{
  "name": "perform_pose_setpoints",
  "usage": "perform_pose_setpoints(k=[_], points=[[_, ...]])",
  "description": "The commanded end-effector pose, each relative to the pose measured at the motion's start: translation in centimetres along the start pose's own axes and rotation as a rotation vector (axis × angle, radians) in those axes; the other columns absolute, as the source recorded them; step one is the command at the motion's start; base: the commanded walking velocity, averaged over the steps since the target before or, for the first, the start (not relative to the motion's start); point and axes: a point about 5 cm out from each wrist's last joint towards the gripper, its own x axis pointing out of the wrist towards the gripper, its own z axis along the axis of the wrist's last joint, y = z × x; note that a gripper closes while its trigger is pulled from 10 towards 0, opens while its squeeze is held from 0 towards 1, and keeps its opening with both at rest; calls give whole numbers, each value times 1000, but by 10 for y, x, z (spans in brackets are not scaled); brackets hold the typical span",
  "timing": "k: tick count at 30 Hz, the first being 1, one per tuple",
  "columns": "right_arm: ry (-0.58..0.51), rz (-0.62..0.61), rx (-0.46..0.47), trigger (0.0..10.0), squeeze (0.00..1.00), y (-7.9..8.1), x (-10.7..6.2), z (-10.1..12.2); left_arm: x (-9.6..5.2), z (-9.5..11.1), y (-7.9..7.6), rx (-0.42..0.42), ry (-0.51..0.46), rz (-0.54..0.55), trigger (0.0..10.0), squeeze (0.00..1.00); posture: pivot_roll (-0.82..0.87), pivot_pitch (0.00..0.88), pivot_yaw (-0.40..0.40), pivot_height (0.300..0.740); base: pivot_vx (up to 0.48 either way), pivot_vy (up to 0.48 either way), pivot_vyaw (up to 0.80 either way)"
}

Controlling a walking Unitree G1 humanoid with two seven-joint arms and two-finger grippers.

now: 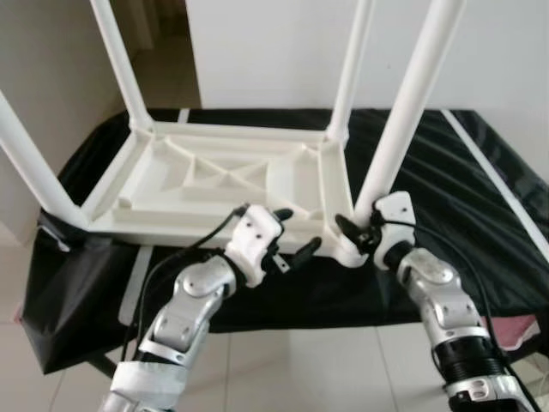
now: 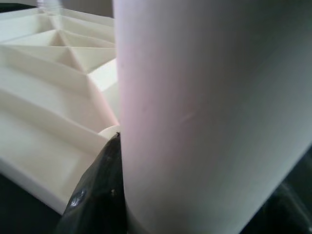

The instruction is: Building children table

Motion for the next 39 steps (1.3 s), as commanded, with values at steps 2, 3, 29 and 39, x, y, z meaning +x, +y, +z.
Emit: perform_pose_setpoints(k=[2,3,29,39], points=[[81,-97,64,10000,0,4,-4,-17,0,0,0,-3,6,-19,10000,0,-9,0,-22,740,0,0,0],[81,-97,64,10000,0,4,-4,-17,0,0,0,-3,6,-19,10000,0,-9,0,-22,740,0,0,0],[22,-533,238,10000,0,29,-5,-9,-2,2,5,14,14,-25,10000,0,-8,2,-3,740,0,0,0],[23,-507,235,10000,1000,30,-6,-10,-1,3,6,11,10,-19,10000,0,-5,2,-7,740,0,0,0]])
